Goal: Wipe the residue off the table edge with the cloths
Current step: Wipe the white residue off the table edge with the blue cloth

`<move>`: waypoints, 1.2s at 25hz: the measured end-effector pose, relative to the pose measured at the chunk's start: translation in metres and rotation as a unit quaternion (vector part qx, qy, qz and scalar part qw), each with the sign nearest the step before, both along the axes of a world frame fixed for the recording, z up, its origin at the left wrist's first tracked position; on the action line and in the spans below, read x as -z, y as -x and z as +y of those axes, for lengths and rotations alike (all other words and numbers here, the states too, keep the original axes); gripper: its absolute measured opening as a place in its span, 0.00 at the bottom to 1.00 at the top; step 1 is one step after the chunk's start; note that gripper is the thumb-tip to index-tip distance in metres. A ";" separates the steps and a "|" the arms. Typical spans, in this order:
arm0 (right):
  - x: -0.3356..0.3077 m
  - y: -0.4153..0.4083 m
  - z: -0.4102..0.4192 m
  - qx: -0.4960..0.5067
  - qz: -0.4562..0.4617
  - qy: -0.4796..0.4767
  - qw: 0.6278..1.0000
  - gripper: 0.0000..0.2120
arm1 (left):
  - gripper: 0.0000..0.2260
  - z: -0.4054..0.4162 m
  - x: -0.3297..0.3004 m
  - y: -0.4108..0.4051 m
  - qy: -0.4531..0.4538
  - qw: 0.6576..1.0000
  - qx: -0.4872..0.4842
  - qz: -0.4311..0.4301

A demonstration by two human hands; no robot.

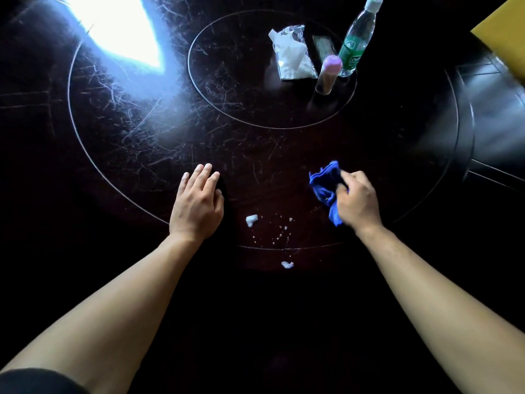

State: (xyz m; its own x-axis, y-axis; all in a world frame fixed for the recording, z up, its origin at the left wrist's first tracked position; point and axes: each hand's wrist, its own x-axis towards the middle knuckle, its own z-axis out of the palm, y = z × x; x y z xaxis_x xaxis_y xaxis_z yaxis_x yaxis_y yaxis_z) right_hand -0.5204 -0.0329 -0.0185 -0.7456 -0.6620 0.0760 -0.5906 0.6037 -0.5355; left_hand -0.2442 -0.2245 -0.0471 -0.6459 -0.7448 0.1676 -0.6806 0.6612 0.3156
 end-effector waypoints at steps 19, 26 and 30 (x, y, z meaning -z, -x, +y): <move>-0.039 -0.060 0.021 -0.097 -0.142 0.130 0.977 0.17 | 0.22 0.009 -0.001 0.007 -0.002 1.000 -0.005 -0.003; -0.022 0.057 -0.029 0.143 -0.128 0.118 0.974 0.16 | 0.23 0.015 0.002 0.012 -0.001 1.000 -0.004 -0.002; -0.008 0.074 -0.052 0.163 -0.065 0.030 0.984 0.14 | 0.23 0.014 0.006 0.012 0.008 1.000 -0.007 -0.008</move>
